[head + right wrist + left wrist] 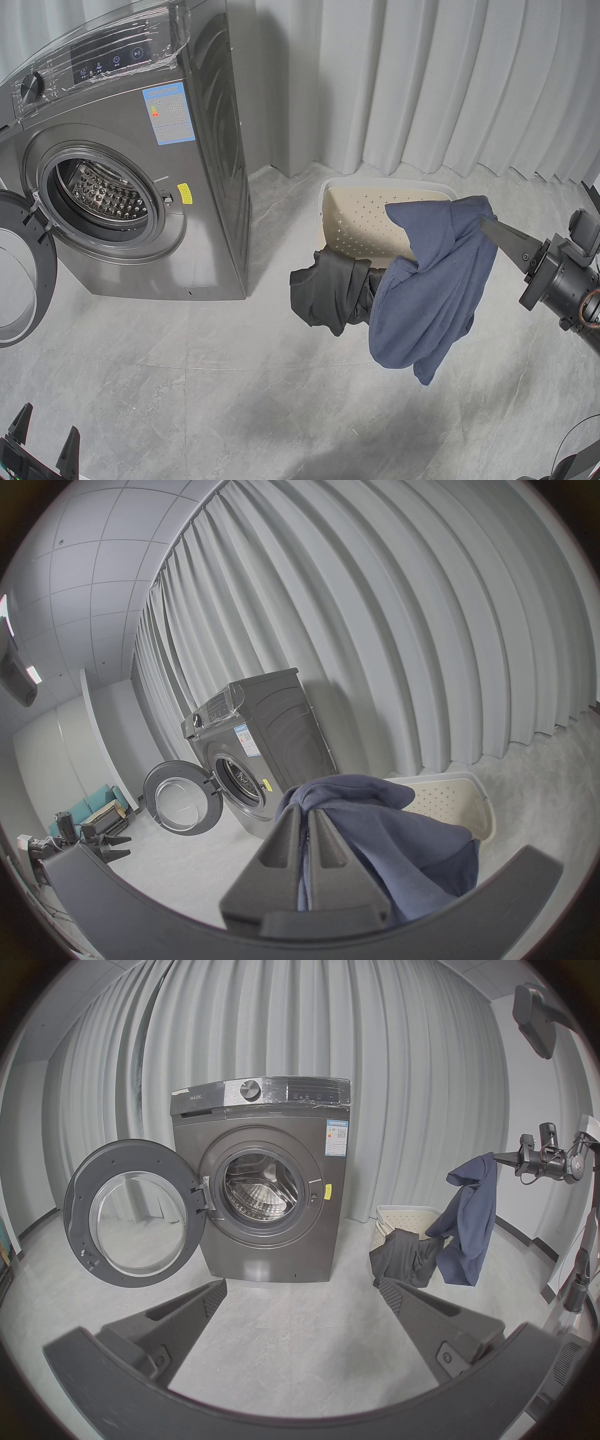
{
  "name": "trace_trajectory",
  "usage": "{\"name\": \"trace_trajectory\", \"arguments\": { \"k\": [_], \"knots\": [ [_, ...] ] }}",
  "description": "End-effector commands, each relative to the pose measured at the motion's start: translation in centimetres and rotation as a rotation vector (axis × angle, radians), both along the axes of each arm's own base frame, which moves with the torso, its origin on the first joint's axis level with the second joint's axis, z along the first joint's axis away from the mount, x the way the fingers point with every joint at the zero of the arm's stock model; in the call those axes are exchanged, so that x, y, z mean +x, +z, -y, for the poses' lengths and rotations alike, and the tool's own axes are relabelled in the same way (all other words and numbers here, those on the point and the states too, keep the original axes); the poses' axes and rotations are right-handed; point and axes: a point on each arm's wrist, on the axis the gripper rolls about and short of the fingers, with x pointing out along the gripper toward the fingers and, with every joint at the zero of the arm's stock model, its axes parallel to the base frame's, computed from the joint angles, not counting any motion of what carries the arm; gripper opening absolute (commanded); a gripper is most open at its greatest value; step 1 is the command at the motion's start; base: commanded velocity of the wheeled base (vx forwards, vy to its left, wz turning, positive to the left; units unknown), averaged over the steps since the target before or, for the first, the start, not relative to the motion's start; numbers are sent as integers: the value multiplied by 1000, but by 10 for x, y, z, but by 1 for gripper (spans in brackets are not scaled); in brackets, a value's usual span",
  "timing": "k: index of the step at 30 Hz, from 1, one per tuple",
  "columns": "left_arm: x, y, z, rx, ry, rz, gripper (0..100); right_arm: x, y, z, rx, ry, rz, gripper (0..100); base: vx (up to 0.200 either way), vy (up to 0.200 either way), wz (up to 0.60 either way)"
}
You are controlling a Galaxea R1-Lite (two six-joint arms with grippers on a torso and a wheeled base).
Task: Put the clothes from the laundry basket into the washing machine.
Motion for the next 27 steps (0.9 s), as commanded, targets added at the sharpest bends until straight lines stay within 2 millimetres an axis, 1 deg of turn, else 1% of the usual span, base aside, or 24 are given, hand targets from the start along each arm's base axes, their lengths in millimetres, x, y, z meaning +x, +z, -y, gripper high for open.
{"name": "trace_trajectory", "arguments": {
  "k": [1, 17, 27],
  "knots": [
    [0, -5, 0, -1, 2, -4, 100, 0, 0, 0, -1, 2, -1, 0, 0, 200, 0],
    [0, -5, 0, -1, 0, -4, 100, -1, -1, -2, -1, 15, -3, 0, 0, 200, 0],
    [0, -5, 0, -1, 2, -4, 100, -1, 0, -2, 1, 20, 1, 0, 0, 0, 0]
  ]
}}
